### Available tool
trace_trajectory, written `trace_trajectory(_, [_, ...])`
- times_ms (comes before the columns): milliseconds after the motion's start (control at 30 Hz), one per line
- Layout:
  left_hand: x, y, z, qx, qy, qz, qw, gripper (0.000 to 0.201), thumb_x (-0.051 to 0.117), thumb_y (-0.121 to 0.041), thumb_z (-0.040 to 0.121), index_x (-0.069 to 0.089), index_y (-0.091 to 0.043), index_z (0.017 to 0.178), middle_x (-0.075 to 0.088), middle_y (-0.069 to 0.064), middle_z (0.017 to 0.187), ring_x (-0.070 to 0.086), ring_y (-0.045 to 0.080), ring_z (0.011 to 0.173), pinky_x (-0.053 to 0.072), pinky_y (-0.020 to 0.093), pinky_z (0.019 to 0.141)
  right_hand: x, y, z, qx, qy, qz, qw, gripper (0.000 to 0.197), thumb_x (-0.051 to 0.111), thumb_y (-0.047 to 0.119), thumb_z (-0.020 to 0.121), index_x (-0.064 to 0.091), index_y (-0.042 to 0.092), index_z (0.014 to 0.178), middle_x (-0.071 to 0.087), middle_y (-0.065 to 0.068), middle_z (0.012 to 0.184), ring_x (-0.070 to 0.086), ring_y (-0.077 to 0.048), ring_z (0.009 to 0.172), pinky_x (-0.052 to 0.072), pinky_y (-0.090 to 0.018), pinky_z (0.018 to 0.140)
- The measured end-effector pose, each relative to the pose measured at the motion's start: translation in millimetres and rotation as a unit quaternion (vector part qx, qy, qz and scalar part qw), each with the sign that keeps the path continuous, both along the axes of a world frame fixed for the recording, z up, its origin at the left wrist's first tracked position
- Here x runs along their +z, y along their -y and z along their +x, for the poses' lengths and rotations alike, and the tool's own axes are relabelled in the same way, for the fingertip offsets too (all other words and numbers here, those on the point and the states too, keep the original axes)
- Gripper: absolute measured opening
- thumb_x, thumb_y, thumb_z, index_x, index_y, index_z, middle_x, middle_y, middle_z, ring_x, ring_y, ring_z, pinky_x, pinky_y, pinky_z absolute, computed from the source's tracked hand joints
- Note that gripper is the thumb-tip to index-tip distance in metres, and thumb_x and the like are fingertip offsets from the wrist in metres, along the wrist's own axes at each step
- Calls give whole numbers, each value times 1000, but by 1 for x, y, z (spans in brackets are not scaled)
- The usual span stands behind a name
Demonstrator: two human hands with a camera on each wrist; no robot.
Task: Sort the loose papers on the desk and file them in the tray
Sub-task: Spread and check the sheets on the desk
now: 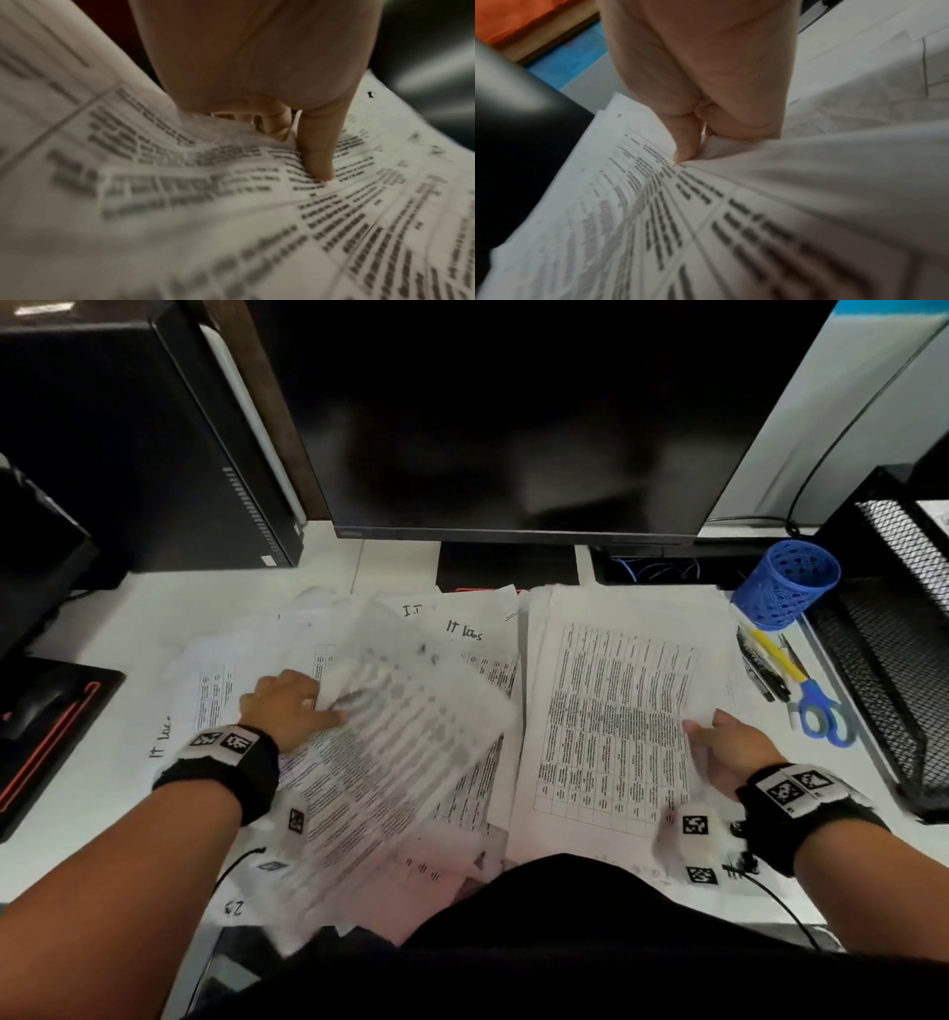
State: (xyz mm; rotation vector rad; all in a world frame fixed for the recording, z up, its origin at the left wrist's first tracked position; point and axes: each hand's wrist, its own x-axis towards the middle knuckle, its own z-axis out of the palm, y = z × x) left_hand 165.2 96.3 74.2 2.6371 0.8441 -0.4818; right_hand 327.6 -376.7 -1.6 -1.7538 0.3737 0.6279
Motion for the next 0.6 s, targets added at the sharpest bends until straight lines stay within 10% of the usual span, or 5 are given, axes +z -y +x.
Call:
trace_trajectory(100, [12,9,11,82,76,-107,988,33,70,-41,81,61,-10,89,61,9,99,59,30,98,43,27,67,30,-12,-5,-53,-28,119,991,10,63,16,89,56,10,93,73,-9,81,70,-17,71,57,-21,61])
trace_trajectory(200, [7,30,21,101,84,-132,983,28,66,-31,87,52,-10,74,55,7,77,53,25,76,32,23,54,41,-14,-3,-72,-32,208,975,20,49,3,92,63,10,105,75,2,87,72,-8,78,58,-25,72])
trace_trajectory(367, [-25,63,28,104,0,-58,993,83,74,-45,77,36,-5,139,35,19,144,38,35,131,38,43,105,65,-21,-5,-75,-36,293,953,21,68,9,65,75,12,84,76,-2,86,73,-12,75,59,-28,59])
trace_trajectory(500, [-35,75,28,157,48,-71,984,106,87,-35,63,24,-11,144,36,19,143,40,37,130,41,44,102,66,-24,1,-70,-18,336,939,54,88,11,34,78,13,87,74,-7,98,73,-16,85,60,-31,70])
trace_trajectory(600, [-37,70,25,208,40,-166,963,106,85,-27,68,17,-10,148,36,17,148,41,36,132,38,43,104,73,-30,6,-55,-39,334,940,55,87,11,44,74,11,97,73,-9,104,72,-19,90,60,-33,70])
